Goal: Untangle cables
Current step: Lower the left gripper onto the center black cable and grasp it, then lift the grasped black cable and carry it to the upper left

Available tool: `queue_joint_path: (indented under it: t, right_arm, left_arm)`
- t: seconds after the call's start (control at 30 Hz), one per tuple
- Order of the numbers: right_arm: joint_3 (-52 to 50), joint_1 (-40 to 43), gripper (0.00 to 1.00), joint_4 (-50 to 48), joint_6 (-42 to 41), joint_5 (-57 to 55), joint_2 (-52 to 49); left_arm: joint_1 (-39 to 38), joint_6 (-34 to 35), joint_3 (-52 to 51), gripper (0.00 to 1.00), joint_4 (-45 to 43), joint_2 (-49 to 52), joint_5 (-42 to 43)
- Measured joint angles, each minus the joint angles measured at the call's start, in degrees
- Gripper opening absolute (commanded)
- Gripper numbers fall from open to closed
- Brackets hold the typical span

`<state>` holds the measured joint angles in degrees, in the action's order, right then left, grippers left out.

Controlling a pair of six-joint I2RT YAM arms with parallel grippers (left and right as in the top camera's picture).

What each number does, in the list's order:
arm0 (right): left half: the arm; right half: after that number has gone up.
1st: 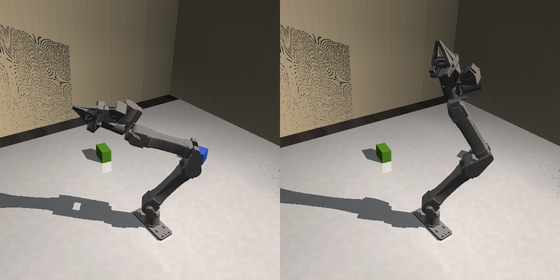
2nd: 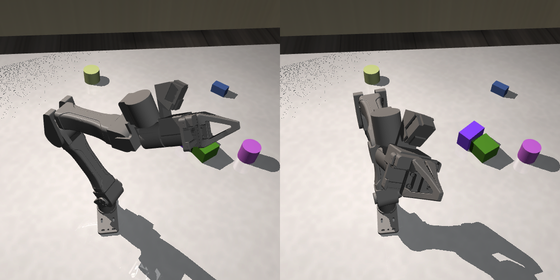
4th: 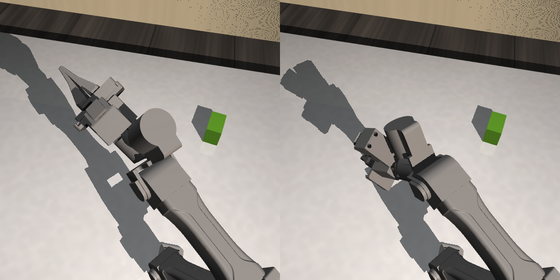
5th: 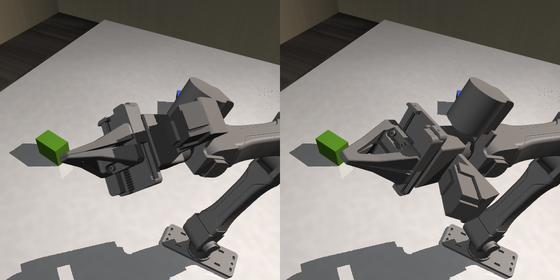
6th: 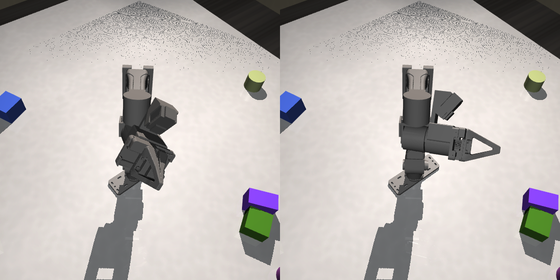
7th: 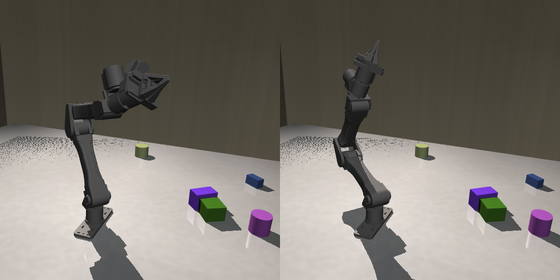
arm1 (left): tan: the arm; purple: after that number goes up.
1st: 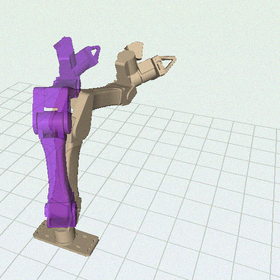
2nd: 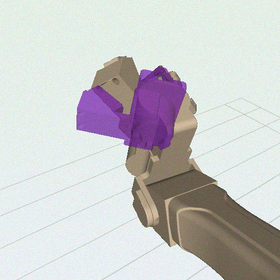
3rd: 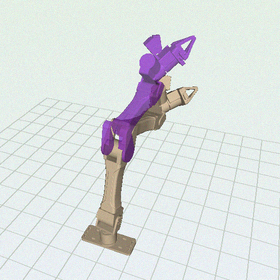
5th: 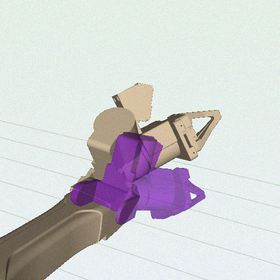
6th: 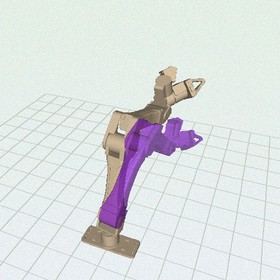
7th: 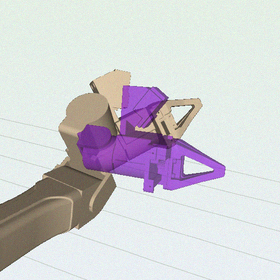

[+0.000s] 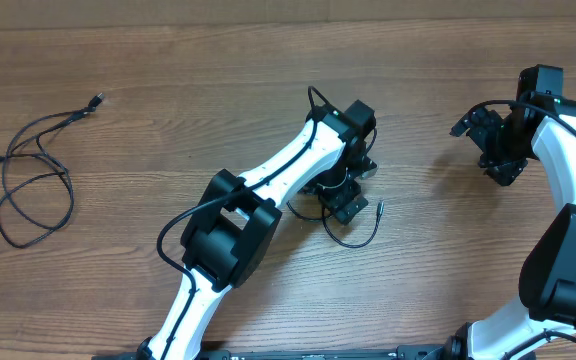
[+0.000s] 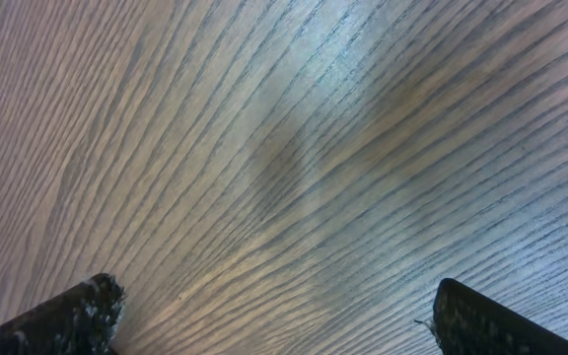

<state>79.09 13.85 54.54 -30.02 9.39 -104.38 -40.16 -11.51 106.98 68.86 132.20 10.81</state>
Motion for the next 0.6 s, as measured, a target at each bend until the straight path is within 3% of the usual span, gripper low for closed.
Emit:
queue_joint_path:
  t: [0.13, 0.33, 0.6]
  right_arm:
    - [0.0, 0.0, 1.0, 0.02, 0.0, 0.02, 0.0]
    - [0.0, 0.0, 1.0, 0.02, -0.02, 0.0, 0.0]
    - [0.0, 0.0, 1.0, 0.04, 0.0, 0.0, 0.0]
  left_arm:
    - [0.02, -0.66, -2.69, 0.97, -3.61, -0.74, 0.15]
    - [0.02, -0.72, -7.98, 0.36, -10.1, -3.13, -0.39]
    - [0.04, 3.37, -9.62, 0.11, -11.54, -3.72, -3.34]
